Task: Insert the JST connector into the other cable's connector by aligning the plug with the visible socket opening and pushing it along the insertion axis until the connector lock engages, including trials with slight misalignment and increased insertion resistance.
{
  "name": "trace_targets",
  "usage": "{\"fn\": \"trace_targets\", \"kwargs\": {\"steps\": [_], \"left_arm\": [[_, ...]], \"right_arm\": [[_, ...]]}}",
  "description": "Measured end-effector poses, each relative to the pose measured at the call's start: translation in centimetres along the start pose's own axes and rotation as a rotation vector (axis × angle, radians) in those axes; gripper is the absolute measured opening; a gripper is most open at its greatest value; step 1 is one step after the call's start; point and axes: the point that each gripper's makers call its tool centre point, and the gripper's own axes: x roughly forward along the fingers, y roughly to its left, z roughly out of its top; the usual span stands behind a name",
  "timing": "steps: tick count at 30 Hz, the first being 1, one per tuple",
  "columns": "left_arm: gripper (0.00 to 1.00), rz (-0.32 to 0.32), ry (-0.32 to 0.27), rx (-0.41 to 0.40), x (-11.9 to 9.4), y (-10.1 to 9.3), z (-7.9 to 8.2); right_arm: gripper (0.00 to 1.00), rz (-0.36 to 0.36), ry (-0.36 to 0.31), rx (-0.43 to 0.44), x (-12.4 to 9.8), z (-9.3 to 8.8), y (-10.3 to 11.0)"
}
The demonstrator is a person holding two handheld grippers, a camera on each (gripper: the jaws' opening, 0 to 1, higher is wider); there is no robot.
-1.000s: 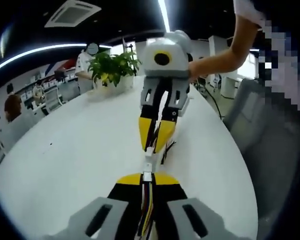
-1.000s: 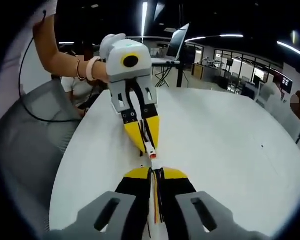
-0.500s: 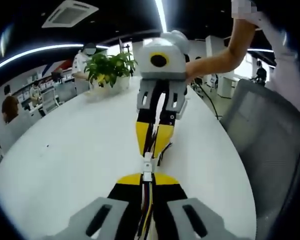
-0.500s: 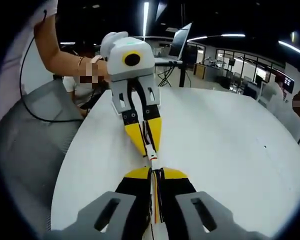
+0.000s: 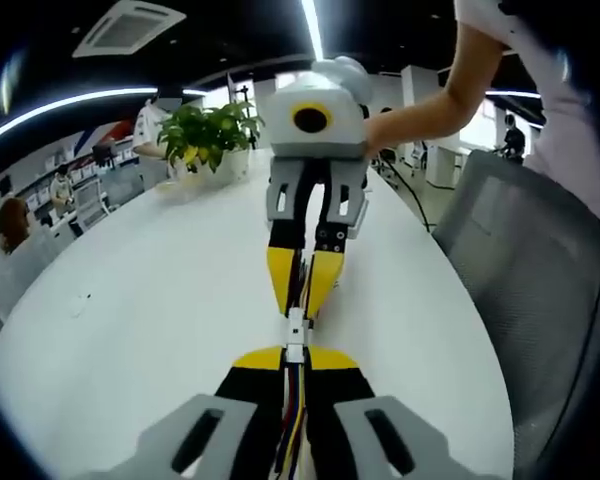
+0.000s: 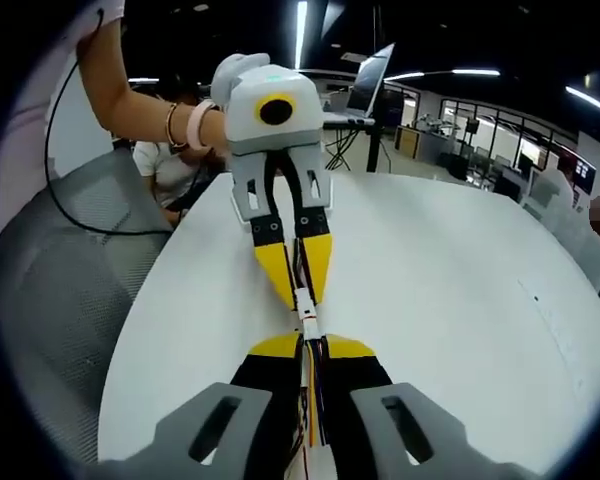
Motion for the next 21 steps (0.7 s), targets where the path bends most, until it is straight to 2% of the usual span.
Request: {"fn": "trace_targets", "kwargs": {"steps": [7, 12, 21], "left_arm": [[0.0, -0.02, -0.001, -0.014, 0.0, -0.36, 0.02], [0.0, -0.032, 0.02, 0.001, 0.23, -0.68, -0.25], [0.0, -0.042, 0.02, 0.008, 0.22, -0.81, -0.07]], "right_arm": [[0.04, 0.023, -0.021, -0.008, -0.26, 0.31, 0.54], [0.04, 0.032, -0.006, -0.013, -0.08, 0.06, 0.92], [0.04, 0.038, 0.014, -0.002, 0.13, -0.54, 1.06]]}}
